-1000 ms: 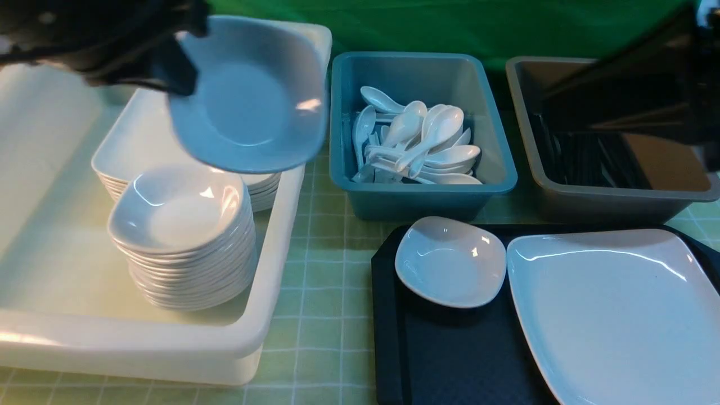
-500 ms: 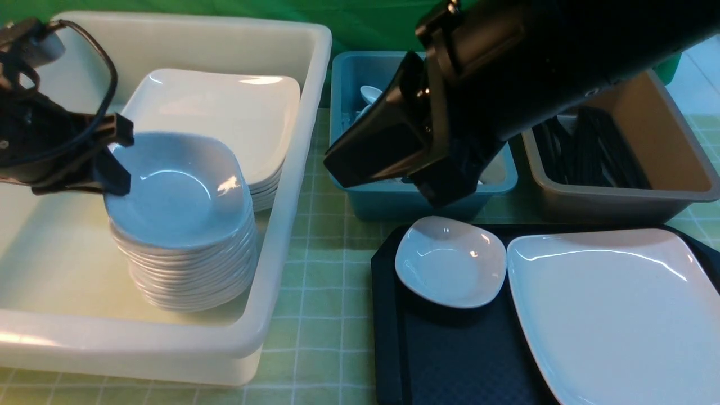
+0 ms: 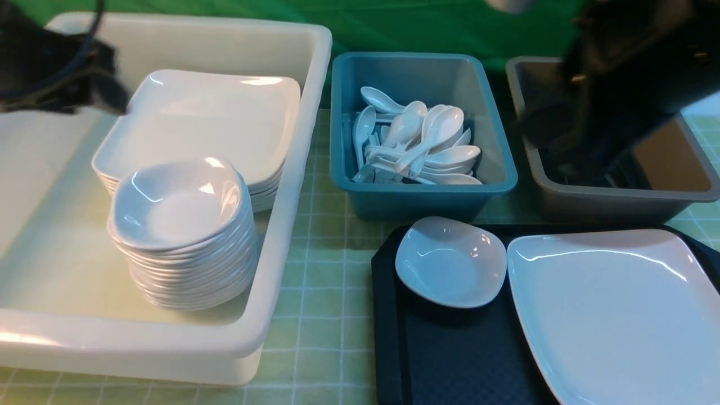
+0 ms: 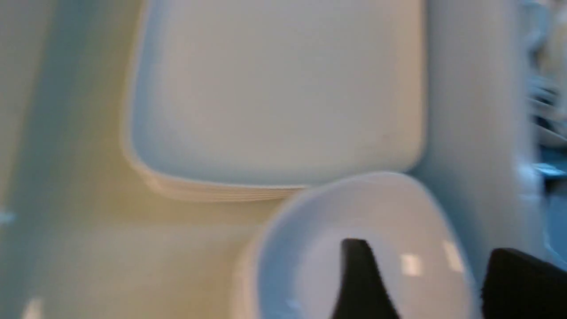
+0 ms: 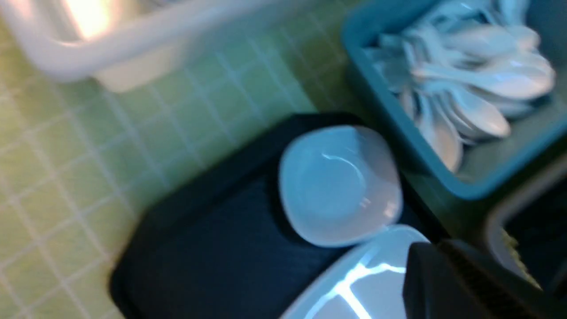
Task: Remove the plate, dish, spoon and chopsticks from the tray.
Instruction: Use the left arm to grab a small plate from the dinner plate
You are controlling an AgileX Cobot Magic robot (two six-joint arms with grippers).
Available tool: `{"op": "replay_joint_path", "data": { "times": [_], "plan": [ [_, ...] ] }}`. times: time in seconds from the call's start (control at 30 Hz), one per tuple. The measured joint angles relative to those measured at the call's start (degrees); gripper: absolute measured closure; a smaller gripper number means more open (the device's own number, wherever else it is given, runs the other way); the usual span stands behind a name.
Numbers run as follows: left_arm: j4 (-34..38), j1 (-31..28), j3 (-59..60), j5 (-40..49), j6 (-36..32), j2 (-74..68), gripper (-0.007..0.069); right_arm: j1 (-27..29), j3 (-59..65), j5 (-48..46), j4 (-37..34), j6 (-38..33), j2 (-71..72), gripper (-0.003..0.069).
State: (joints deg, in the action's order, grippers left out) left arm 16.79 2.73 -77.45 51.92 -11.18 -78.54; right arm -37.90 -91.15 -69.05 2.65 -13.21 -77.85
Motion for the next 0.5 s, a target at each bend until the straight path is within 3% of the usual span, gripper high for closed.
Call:
{"op": "replay_joint_path", "data": {
  "times": [0.1, 0.2, 0.27, 0.37, 0.5],
  "plan": [
    [1.17, 13.8, 0.01, 0.94, -1.59, -1.21, 0.0585, 6.45, 6.09, -0.07, 2.72, 3.29, 4.07, 0.065],
    [1.11, 24.03, 0.06, 0.05, -2.17, -4.31, 0.0624, 12.41, 13.49, -0.02, 3.38, 4.36, 7.19, 0.065],
    [-0.26, 31.93, 0.11, -3.84, -1.63, -8.4, 0.0625, 17.95, 19.53, 0.6, 3.13, 4.73, 9.49, 0.0656],
    [-5.18, 39.19, 0.11, -11.18, 1.13, -14.46, 0.0593, 24.07, 27.11, 1.12, 1.76, 4.88, 11.46, 0.0659],
    [-14.33, 44.75, 0.11, -18.86, 4.89, -23.16, 0.0435, 29.3, 32.69, 2.57, -2.31, 2.81, 13.42, 0.0659]
  ]
}}
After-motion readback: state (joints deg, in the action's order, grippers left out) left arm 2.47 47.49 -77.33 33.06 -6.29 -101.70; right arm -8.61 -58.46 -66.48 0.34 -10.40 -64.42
